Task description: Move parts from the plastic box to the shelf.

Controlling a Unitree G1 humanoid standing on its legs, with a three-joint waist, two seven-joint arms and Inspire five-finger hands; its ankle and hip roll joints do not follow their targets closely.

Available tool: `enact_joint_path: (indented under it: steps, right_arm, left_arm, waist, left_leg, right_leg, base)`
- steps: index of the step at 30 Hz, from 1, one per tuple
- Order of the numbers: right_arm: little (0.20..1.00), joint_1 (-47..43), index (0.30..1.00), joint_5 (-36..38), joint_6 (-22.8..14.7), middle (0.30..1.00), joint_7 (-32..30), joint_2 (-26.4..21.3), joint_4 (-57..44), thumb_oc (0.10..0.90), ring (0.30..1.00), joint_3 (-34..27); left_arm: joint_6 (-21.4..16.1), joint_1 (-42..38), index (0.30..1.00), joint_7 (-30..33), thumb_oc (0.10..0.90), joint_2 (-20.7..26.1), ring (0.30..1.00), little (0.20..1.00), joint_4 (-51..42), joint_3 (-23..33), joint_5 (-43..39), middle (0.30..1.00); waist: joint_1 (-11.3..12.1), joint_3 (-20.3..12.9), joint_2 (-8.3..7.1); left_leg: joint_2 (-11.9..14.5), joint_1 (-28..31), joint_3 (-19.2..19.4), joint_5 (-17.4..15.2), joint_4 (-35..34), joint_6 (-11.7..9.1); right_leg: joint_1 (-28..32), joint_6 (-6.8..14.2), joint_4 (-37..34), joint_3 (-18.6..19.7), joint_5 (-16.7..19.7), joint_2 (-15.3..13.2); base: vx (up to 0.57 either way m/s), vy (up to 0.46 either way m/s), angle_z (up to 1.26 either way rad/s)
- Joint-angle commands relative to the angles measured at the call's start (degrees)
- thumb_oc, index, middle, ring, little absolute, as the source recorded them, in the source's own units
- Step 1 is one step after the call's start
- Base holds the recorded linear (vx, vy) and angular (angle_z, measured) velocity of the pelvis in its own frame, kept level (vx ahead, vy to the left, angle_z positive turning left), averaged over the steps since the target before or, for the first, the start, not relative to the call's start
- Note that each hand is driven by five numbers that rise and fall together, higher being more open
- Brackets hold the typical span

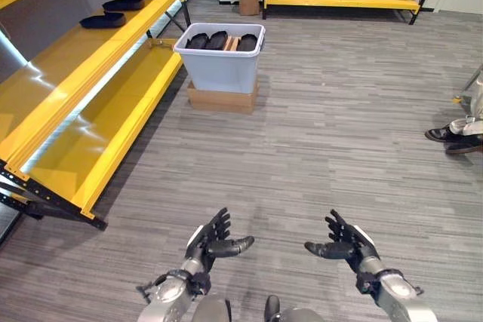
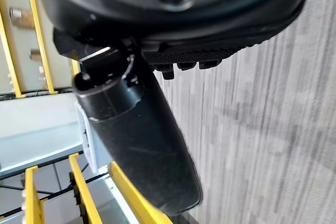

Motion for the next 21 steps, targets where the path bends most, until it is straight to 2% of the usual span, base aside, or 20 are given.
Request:
enact_joint_path:
  steps: [1,2,5,9,10,12,14,15,16,17,18,20,21]
  right_arm:
    - [1.0,-0.02,1.0,-0.55,-5.22,1.0,-0.49,-2.16,-5.82,0.9,1.0,-1.86]
    - [1.0,0.77,1.0,-0.59,-4.99,1.0,-0.14,-1.44,-5.75,0.9,1.0,-2.12]
    - [1.0,1.01,1.0,-0.25,-5.04,1.0,-0.1,-0.66,-5.37,0.9,1.0,-2.23]
    - [1.0,0.99,1.0,-0.26,-4.91,1.0,-0.19,0.36,-5.38,0.9,1.0,-2.37]
    - [1.0,-0.05,1.0,-0.17,-4.88,1.0,-0.39,0.73,-5.51,0.9,1.0,-2.01]
    - [1.0,-0.91,1.0,0.03,-5.11,1.0,-0.46,1.21,-6.21,0.9,1.0,-2.26]
    - [1.0,-0.83,1.0,0.15,-5.05,1.0,-0.31,1.65,-6.31,0.9,1.0,-2.54]
    - [1.0,-1.02,1.0,0.2,-5.04,1.0,-0.32,2.0,-6.33,0.9,1.0,-2.29]
    - [1.0,-1.46,1.0,0.01,-4.92,1.0,-0.51,2.64,-6.21,0.9,1.0,-1.68]
    - [1.0,-1.8,1.0,-0.22,-4.8,1.0,-0.52,2.84,-6.15,0.9,1.0,-1.03]
    - [1.0,-2.19,1.0,-0.62,-4.62,1.0,-0.35,3.23,-5.95,0.9,1.0,-0.01]
    - [1.0,-2.23,1.0,-0.86,-4.32,1.0,-0.6,3.97,-5.65,0.9,1.0,0.73]
    - [1.0,-2.19,1.0,-0.75,-4.35,1.0,-0.55,3.88,-5.91,0.9,1.0,0.93]
  left_arm:
    - [-5.37,-1.52,1.0,-0.05,0.9,1.04,1.0,1.0,-6.59,3.93,0.29,1.0]
    - [-5.46,-1.11,1.0,-0.14,0.9,0.97,1.0,1.0,-6.7,4.75,0.3,1.0]
    - [-5.62,-1.17,1.0,-0.15,0.9,1.39,1.0,1.0,-6.52,4.89,0.52,1.0]
    - [-5.93,-1.76,1.0,0.25,0.9,1.88,1.0,1.0,-6.62,5.15,0.93,1.0]
    - [-6.29,-2.13,1.0,1.08,0.9,2.31,1.0,1.0,-5.86,5.69,1.07,1.0]
    - [-6.32,-1.42,1.0,1.43,0.9,2.98,1.0,1.0,-5.28,6.74,2.17,1.0]
    - [-6.1,-0.74,1.0,1.62,0.9,3.1,1.0,1.0,-4.49,7.28,3.09,1.0]
    - [-5.98,-0.86,1.0,1.86,0.9,3.01,1.0,1.0,-3.7,7.16,3.4,1.0]
    - [-5.94,-1.43,1.0,2.43,0.9,3.06,1.0,1.0,-3.31,7.04,3.78,1.0]
    - [-5.99,-1.76,1.0,2.69,0.9,3.15,1.0,1.0,-3.67,6.86,3.82,1.0]
    - [-6.02,-2.59,1.0,2.99,0.9,3.09,1.0,1.0,-3.81,6.16,3.42,1.0]
    - [-6.12,-4.59,1.0,3.15,0.9,2.57,1.0,1.0,-4.01,5.05,3.08,1.0]
    - [-6.3,-5.46,1.0,3.1,0.9,2.51,1.0,1.0,-4.16,4.23,3.37,1.0]
  waist:
    - [1.21,-0.2,0.35]
    - [1.38,-1.11,0.58]
    - [1.39,-2.11,0.57]
    - [1.34,-3.15,0.06]
    - [1.72,-3.52,-0.43]
    - [1.97,-4.12,-0.97]
    - [2.24,-4.89,-1.18]
    - [2.29,-5.17,-1.33]
    - [2.11,-5.11,-1.11]
    - [1.82,-4.81,-0.83]
    - [1.25,-4.17,-0.11]
    - [0.35,-3.56,0.86]
    - [-0.53,-3.4,1.11]
  left_leg:
    - [2.11,1.61,1.33,8.13,-7.32,0.49]
    - [1.63,4.79,1.97,6.04,-10.67,1.25]
    - [0.79,6.35,2.08,5.44,-12.22,1.79]
    - [-0.86,6.65,2.98,3.12,-10.51,3.0]
    - [-2.36,5.41,3.4,0.28,-7.78,4.29]
    - [-3.99,4.45,3.57,-2.33,-5.4,5.57]
    - [-5.09,4.84,3.66,-3.98,-5.03,6.54]
    - [-5.66,5.24,3.75,-4.66,-5.06,7.04]
    - [-6.91,7.48,3.95,-6.19,-5.44,8.82]
    - [-7.38,8.54,3.75,-6.25,-5.86,9.53]
    - [-7.31,9.8,3.15,-6.05,-6.86,10.06]
    - [-7.39,13.02,2.67,-6.48,-9.53,10.74]
    - [-7.55,14.79,2.09,-6.66,-10.98,10.69]
  right_leg:
    - [2.35,7.87,1.06,2.27,-0.69,-2.15]
    - [3.43,8.64,1.28,2.4,-1.98,-2.3]
    - [4.22,8.97,1.34,2.47,-2.73,-2.83]
    - [5.21,9.71,1.79,1.98,-3.71,-4.39]
    - [5.58,10.23,2.76,1.92,-4.4,-5.77]
    - [5.28,11.22,4.32,1.92,-4.41,-6.95]
    - [4.65,12.2,6.43,1.86,-3.2,-7.9]
    - [3.79,12.97,8.61,1.9,-1.04,-8.52]
    - [0.3,14.14,16.63,3.11,5.76,-9.88]
    - [-1.11,14.48,19.53,4.03,8.97,-10.07]
    - [-3.09,14.19,22.94,4.75,10.05,-9.17]
    - [-7.37,13.95,26.06,4.59,9.08,-8.45]
    - [-10.11,13.55,25.8,5.37,7.81,-6.82]
  base:
    - [0.34,0.195,-0.11]
    - [0.22,0.144,-0.22]
    - [0.17,0.114,-0.18]
    - [0.16,0.127,0.09]
    - [0.21,0.187,0.29]
    - [0.26,0.238,0.24]
    - [0.18,0.166,0.18]
    - [0.19,0.22,0.23]
    - [0.2,0.237,0.17]
    - [0.19,0.244,0.2]
    - [0.15,0.16,0.08]
    - [0.19,0.123,0.05]
    - [0.24,0.08,-0.07]
